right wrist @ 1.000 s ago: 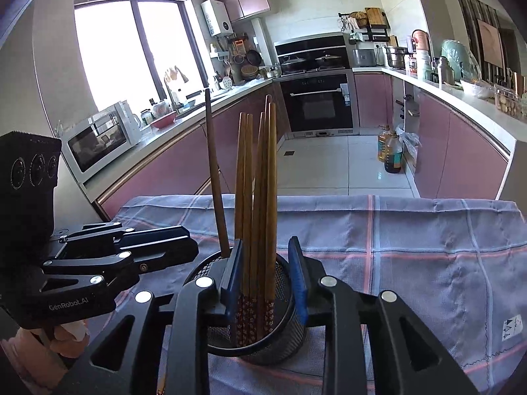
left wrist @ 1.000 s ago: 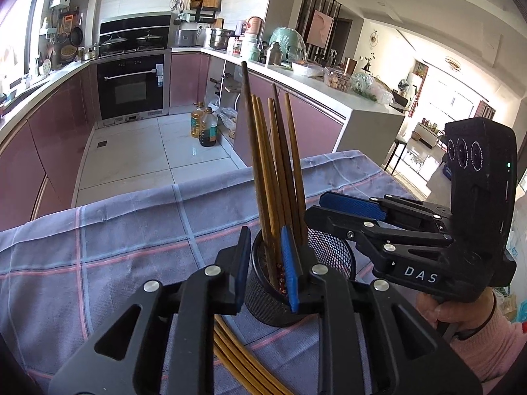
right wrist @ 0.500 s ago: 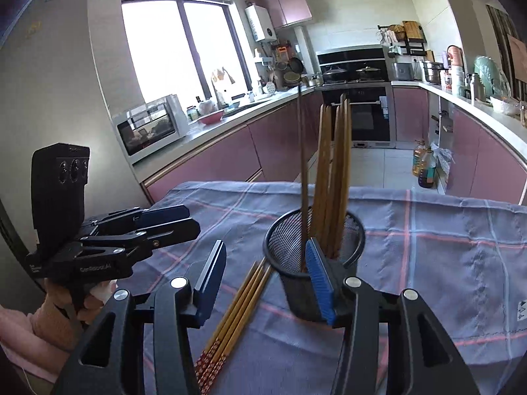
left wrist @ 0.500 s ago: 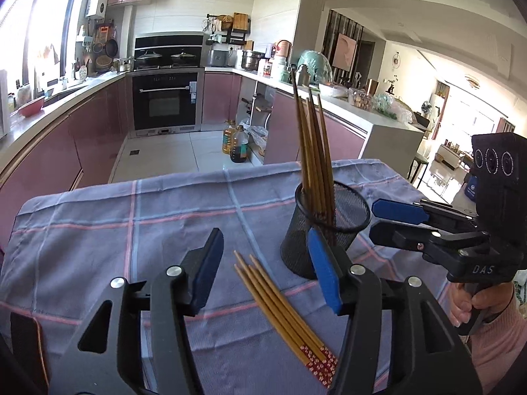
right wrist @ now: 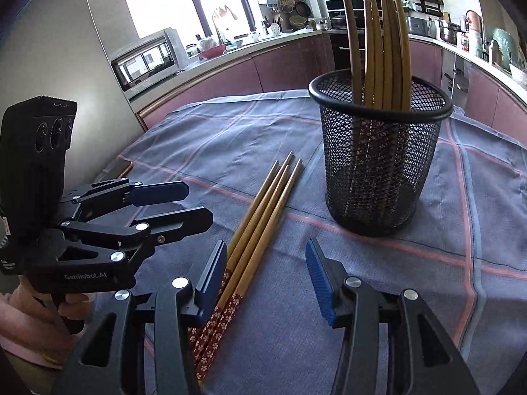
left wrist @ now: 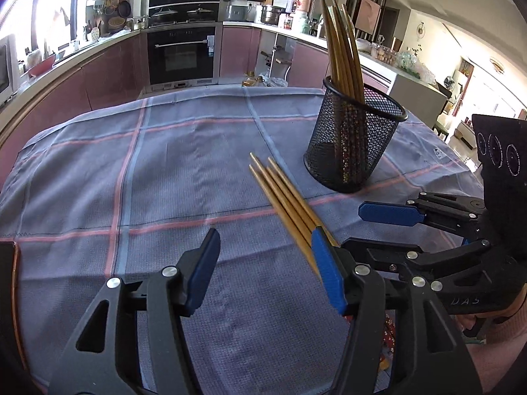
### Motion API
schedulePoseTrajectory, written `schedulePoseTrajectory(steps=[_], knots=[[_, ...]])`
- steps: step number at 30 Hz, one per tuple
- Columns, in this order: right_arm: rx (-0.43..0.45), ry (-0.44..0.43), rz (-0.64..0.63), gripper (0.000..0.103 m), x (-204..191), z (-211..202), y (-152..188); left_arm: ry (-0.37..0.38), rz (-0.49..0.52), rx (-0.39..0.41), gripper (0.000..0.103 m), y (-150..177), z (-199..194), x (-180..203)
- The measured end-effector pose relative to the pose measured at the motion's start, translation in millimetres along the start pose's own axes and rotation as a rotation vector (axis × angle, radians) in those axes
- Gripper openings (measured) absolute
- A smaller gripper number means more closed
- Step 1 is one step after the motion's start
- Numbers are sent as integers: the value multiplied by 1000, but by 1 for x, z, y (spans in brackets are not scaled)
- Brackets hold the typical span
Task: Organize utensils
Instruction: 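Move both open tools back over the chopstick pile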
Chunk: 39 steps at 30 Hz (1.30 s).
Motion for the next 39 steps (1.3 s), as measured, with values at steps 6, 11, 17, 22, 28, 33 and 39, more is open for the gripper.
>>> schedulePoseTrajectory(steps=[6,11,17,22,28,33,39], knots=[[-12,26,0,46,3,2,5,1,-3,-20,57,6,5,0],[-28,45,-12,43,4,6,6,6,-2,-27,57,9,7,-1],[-42,62,-19,41,3,11,5,13,0,-40,57,11,11,1],[-48,74,-26,40,5,10,5,24,2,-44,57,10,13,3],[-51,83,-22,39,8,10,6,32,11,-60,57,11,19,8],[-52,81,-19,38,9,10,6,18,31,-76,56,12,26,12],[-51,77,-18,38,9,9,6,5,55,-79,54,13,27,14]])
Point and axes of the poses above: each gripper's, at about its wrist camera, not at the fingertips, and z roughly the way its jaws point, x to its right, y to its underside, the point moved 9 cm from there along z, roughly the way its jaws point, and after that the axes turned 4 degrees about -y, right-handed, at the moved point
